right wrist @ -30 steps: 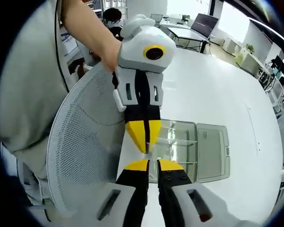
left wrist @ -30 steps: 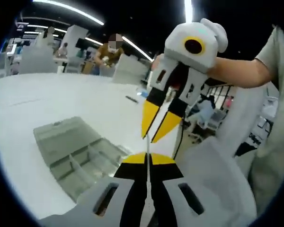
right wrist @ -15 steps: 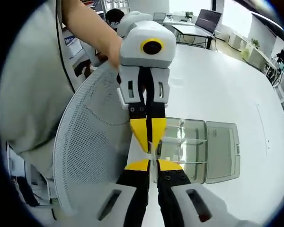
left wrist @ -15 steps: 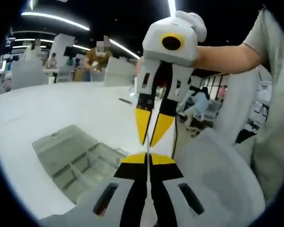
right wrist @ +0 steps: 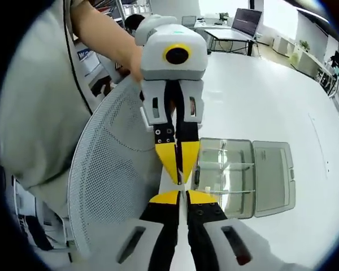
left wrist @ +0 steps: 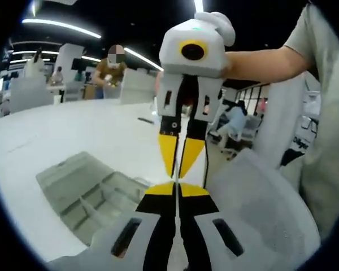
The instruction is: Insert the divider into the dual guide fixture by aligning both edges with the guide slots and pushing it downward to the bottom, including one-sided entry, uneven engagement, binding, and posture correction.
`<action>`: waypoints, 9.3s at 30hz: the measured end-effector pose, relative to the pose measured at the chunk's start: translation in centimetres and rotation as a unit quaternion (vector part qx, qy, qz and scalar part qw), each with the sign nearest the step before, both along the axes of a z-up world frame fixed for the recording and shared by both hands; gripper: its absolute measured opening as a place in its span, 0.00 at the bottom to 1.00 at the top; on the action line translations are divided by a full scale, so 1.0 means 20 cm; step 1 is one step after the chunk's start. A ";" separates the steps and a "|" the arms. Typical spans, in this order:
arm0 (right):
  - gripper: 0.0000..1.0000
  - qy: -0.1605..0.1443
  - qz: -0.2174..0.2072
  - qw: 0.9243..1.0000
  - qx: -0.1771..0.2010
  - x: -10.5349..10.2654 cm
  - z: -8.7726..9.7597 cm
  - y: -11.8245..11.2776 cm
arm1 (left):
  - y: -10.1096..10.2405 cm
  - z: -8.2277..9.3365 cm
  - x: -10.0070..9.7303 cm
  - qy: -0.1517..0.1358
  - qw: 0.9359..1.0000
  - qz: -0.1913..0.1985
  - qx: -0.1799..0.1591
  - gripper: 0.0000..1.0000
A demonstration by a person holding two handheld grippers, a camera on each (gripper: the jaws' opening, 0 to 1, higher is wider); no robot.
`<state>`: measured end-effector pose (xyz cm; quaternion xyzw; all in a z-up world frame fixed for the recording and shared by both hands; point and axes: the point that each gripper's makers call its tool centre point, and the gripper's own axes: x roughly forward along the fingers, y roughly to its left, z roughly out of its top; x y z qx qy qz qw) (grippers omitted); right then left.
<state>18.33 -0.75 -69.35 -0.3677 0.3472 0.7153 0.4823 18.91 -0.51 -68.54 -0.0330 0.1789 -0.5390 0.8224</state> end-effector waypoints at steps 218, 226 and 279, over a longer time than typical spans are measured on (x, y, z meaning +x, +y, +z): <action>0.00 -0.095 -0.019 0.993 -0.060 0.35 -0.22 -0.01 | 0.15 -0.04 0.12 0.019 0.995 0.088 0.034 0.40; 0.00 -0.102 -0.011 0.992 -0.077 0.36 -0.22 -0.02 | 0.16 -0.03 0.12 0.018 0.995 0.087 0.032 0.40; 0.00 -0.067 -0.026 0.992 -0.102 0.36 -0.34 -0.03 | 0.16 -0.04 0.12 0.022 0.994 0.100 0.030 0.39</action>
